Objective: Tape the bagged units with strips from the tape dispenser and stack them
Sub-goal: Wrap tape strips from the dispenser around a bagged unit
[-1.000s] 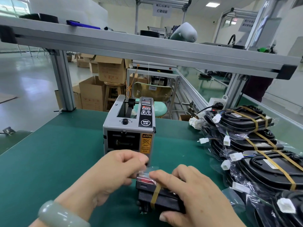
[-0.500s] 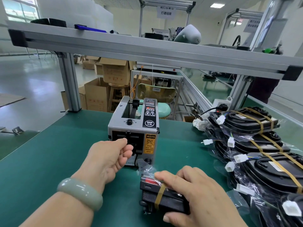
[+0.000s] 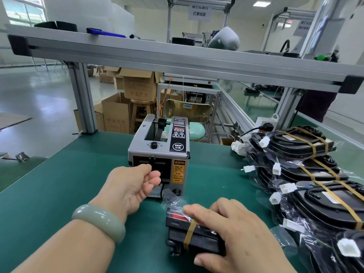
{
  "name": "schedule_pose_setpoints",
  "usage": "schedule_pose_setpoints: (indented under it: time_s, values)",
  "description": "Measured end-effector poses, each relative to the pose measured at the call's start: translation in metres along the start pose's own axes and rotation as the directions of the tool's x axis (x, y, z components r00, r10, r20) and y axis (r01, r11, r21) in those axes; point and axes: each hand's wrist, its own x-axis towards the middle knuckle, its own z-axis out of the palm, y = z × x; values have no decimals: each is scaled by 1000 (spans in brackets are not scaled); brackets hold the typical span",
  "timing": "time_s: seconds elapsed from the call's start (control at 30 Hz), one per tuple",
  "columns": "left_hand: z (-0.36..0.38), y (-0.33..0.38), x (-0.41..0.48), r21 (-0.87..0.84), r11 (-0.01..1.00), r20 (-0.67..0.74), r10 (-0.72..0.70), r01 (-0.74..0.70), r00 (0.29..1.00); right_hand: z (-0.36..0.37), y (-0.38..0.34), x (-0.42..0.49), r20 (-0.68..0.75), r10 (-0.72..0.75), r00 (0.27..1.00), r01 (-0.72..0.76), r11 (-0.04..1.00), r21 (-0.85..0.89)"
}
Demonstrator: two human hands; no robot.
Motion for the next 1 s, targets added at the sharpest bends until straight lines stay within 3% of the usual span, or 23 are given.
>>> schedule_pose_setpoints:
  time_s: [0.33,0.5,0.6,0.8,1.0]
  values:
    - [12,-12,18,126,985,-252,144,-116,957,-5,-1,0,-61,-32,998,30,999,-37]
    - [15,-17,15,199,960,-288,251,-198,924,-5,0,-1,-73,-31,997,28,999,-36]
    - [6,-17,2,178,970,-204,203,-168,958,-4,0,-1,-86,-25,996,21,999,-37]
    - [-21,-22,-49,97,981,145,151,-166,978,-1,-1,1,-124,-11,992,10,1000,-12]
    - [-27,-48,-71,205,940,158,244,-273,957,2,-6,0,-120,45,992,-48,999,-19]
